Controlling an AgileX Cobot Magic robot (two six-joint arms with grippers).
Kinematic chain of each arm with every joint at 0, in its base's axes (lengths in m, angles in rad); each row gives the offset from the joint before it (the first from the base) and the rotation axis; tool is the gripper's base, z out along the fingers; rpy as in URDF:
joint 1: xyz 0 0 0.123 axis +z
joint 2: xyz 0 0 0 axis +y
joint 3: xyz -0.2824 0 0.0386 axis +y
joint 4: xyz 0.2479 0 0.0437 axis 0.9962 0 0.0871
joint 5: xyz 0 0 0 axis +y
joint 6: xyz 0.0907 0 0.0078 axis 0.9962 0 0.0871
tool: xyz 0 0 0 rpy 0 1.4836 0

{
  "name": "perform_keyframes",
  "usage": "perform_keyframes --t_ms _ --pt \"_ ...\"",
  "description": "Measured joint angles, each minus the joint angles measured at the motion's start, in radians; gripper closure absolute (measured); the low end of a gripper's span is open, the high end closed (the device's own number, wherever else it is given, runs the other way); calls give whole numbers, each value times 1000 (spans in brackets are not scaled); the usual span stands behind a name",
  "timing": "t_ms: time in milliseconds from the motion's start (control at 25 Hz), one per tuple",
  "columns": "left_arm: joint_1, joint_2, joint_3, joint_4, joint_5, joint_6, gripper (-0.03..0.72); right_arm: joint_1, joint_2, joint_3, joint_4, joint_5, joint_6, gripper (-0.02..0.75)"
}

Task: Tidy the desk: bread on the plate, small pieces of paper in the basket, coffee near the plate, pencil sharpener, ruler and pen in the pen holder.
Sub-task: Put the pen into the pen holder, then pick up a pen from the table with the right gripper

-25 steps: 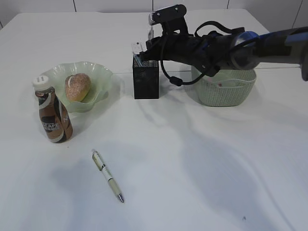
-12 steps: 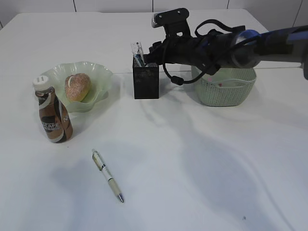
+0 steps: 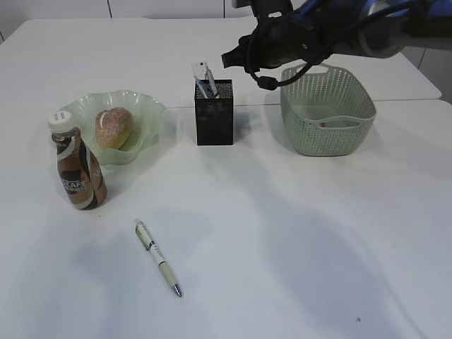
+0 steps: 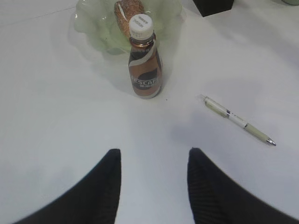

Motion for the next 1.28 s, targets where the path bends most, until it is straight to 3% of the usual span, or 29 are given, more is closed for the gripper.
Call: perform_keyframes --t_ms 320,560,600,720,1040,1080,1120,1280 --pt "0 0 0 -29 0 0 360 100 -75 -3 23 295 -41 403" --pt "0 0 0 -33 9 0 360 122 -103 -6 88 427 -87 418" --pt "0 0 0 -33 9 0 360 123 -118 -6 164 509 -163 451" --pt "0 0 0 -37 9 0 360 123 -130 -6 234 597 -230 479" --pt "0 0 0 -56 37 0 360 126 -146 -7 568 849 -396 490" --pt "0 0 0 -57 42 0 360 126 -146 -7 568 849 -396 490" --pt "0 0 0 -59 49 0 360 126 -146 -7 646 891 -428 490" --pt "0 0 0 -61 82 -6 360 150 -146 -7 708 922 -451 490"
